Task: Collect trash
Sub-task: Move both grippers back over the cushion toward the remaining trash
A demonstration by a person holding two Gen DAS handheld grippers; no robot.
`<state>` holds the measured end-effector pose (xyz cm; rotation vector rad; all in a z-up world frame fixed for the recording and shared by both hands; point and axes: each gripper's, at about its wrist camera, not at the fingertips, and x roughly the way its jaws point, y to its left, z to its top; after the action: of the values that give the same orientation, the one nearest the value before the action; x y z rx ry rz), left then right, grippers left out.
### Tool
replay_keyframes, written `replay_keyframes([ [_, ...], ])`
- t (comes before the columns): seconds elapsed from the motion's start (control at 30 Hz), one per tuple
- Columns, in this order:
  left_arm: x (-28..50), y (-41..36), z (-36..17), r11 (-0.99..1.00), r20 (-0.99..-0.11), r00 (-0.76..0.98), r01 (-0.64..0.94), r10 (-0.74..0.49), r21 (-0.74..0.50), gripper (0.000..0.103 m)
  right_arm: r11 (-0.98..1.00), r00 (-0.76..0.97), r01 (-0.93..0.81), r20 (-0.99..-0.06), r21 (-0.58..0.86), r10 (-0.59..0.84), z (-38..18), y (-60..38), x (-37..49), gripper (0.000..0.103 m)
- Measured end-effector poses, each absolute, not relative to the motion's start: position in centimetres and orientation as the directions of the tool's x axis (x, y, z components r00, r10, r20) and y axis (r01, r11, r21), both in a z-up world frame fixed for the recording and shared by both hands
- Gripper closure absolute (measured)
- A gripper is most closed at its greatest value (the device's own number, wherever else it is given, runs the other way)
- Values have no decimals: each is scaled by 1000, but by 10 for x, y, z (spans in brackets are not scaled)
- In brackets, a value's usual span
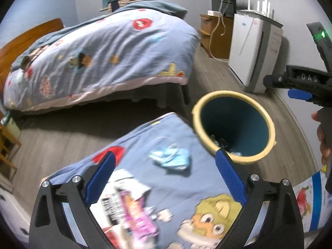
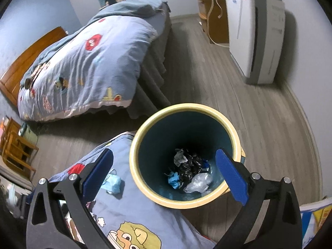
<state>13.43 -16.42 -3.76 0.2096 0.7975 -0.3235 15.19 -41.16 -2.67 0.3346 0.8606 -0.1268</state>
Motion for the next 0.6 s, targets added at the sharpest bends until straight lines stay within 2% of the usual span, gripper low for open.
replay_keyframes([
  [0.17, 120, -117, -18, 947, -715, 680, 310, -164, 77, 7, 963, 656, 187, -754, 195, 25, -21, -388, 153, 6],
  [0.3, 107, -77, -10, 966, -710, 686, 257, -161, 28, 6, 977, 656, 134, -754, 164, 36, -23, -371, 156, 6],
  [0.6, 111, -5, -30, 992, -748, 657, 129, -98, -17, 6, 994, 615, 21, -785, 109, 73, -49, -327, 165, 6],
])
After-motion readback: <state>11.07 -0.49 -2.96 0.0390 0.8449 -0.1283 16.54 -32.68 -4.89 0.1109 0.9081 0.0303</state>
